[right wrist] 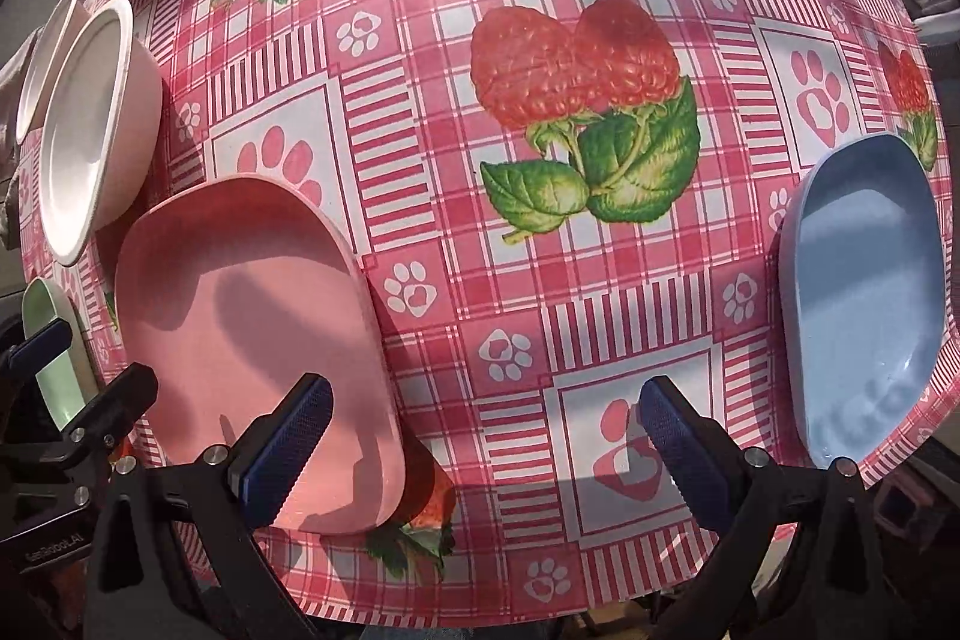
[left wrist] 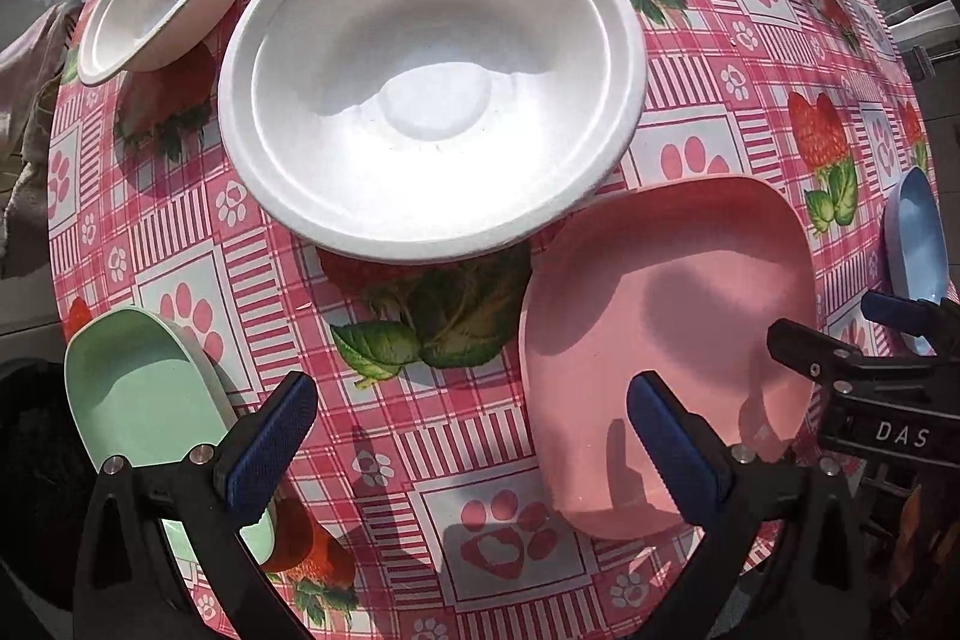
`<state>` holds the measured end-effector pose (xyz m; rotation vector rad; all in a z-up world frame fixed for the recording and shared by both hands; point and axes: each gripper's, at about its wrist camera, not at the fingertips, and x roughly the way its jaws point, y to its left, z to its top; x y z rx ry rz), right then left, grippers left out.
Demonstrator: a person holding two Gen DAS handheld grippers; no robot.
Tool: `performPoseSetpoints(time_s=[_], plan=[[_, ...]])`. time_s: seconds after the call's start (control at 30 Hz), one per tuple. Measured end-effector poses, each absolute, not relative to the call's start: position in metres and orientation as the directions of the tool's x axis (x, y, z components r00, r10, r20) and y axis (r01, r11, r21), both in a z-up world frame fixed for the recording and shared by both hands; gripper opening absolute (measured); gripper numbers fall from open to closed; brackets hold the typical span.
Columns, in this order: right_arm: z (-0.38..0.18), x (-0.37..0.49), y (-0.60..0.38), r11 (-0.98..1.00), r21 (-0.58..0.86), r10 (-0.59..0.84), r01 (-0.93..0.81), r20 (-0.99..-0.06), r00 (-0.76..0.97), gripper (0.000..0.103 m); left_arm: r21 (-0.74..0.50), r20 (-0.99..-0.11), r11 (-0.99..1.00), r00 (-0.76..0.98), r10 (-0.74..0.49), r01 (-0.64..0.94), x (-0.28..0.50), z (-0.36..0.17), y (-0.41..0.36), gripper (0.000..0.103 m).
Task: Organize plates and bowls
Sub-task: 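Lower both open grippers onto the rim of the pink plate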
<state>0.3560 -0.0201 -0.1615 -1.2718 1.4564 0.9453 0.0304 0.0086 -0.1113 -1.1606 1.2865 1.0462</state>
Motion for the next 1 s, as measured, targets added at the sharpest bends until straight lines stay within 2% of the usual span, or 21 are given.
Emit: performPoseSetpoints(time_s=[0.23,0.57,0.63,0.9,0.93,1.0], plan=[[-0.186,0.346,0.013,0.044,-0.061,-0.266,-0.997,-0.963,0.047,0.103,-0.069,-0.996,0.114,0.063,-0.063,-0.991,0.041,-0.139,0.014,0.103],[-0.201,0.34,0.024,0.043,-0.035,-0.24,-0.998,-0.97,0.024,0.103,-0.08,-0.994,0.072,0.075,-0.074,-0.994,0.044,-0.16,0.01,0.103],[-0.184,0.345,0.01,0.051,-0.047,-0.223,-0.998,-0.974,0.035,0.103,-0.078,-0.995,0.068,0.073,-0.072,-0.995,0.042,-0.162,0.007,0.103],[-0.177,0.349,-0.001,0.055,-0.05,-0.207,-0.997,-0.978,0.038,0.103,-0.062,-0.992,0.015,0.06,-0.109,-0.998,0.021,-0.156,0.013,0.102],[-0.174,0.348,-0.002,0.039,-0.056,-0.204,-0.998,-0.978,0.046,0.099,-0.06,-0.992,0.021,0.057,-0.112,-0.998,0.022,-0.155,0.012,0.1],[-0.17,0.342,-0.002,0.003,-0.047,-0.19,-0.999,-0.981,0.045,0.084,-0.062,-0.993,0.044,0.057,-0.103,-0.997,0.023,-0.154,0.011,0.094]])
